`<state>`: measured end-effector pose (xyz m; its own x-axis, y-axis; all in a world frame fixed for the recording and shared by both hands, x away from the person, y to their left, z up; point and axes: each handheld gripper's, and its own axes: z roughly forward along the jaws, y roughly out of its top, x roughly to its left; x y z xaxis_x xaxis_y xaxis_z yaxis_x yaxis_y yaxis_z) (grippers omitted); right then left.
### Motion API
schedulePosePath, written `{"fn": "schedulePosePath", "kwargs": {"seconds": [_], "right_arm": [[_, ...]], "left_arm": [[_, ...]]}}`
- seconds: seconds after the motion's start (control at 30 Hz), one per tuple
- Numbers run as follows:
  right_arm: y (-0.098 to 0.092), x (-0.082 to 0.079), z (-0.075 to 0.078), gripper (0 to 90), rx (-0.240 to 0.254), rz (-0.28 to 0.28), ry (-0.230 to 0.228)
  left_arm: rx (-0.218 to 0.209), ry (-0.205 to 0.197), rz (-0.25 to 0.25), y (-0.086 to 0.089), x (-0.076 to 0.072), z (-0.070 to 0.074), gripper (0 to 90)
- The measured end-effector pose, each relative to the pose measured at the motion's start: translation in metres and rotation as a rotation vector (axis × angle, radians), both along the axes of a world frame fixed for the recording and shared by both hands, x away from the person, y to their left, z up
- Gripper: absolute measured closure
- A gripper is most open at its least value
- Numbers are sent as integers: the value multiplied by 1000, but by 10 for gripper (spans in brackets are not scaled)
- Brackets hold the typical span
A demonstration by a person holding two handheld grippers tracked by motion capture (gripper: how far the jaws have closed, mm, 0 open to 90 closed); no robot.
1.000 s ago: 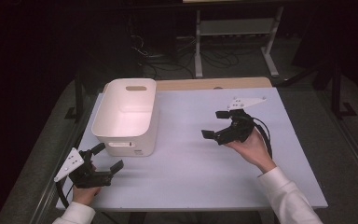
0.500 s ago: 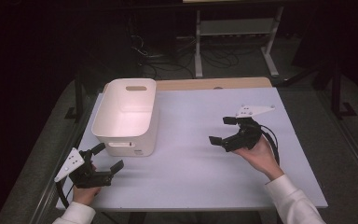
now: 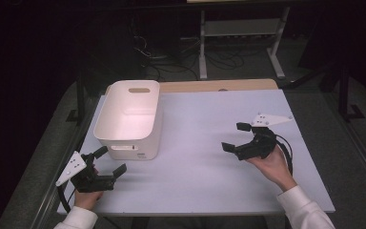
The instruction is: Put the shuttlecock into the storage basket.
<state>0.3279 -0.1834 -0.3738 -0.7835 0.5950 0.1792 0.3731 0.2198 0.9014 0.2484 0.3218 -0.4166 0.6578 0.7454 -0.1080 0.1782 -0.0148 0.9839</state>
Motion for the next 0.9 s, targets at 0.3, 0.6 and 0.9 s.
{"fn": "schedulePosePath", "kwargs": {"seconds": [0.3, 0.6, 0.9], "right_arm": [[-15, -9, -8, 0, 11, -27, -14], [-32, -19, -17, 0, 29, -55, -22], [-46, -30, -28, 0, 33, -77, -39]], "left_arm": [[21, -2, -4, 1, 0, 0, 0], [32, -2, -4, 2, 0, 0, 0], [30, -4, -5, 2, 1, 0, 0]]}}
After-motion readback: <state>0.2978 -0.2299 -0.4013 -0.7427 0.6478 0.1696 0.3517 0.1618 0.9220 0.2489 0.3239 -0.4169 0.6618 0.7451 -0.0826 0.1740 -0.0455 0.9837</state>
